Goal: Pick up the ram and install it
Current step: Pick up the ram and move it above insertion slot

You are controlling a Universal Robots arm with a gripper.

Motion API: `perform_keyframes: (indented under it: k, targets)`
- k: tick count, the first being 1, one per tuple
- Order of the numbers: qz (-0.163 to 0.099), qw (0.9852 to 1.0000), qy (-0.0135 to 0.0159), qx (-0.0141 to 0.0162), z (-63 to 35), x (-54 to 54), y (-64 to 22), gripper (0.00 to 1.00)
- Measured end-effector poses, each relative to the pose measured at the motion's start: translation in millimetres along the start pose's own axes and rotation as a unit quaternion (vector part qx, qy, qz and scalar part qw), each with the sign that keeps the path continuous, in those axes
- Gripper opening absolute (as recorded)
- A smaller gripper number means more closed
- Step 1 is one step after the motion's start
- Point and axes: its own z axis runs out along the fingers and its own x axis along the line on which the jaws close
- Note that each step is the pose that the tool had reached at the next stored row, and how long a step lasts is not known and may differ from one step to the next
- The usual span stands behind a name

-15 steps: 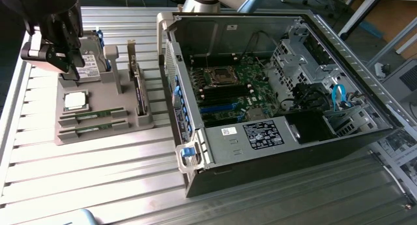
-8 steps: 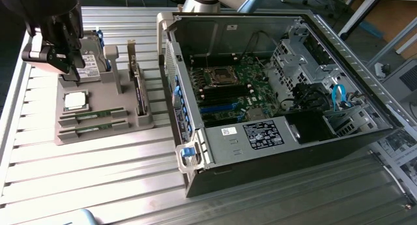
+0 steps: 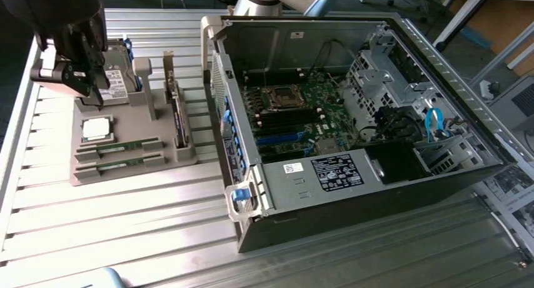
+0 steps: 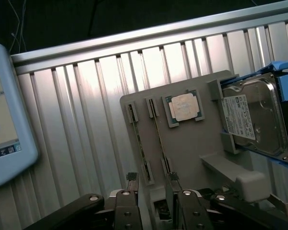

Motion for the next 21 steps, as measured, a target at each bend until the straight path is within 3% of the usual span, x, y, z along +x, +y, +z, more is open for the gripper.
perform_keyframes:
  k: [21]
  targets:
    - [0.000,1.0000,0.0000,0.0000,9.2,0.2,-0.2,0.36]
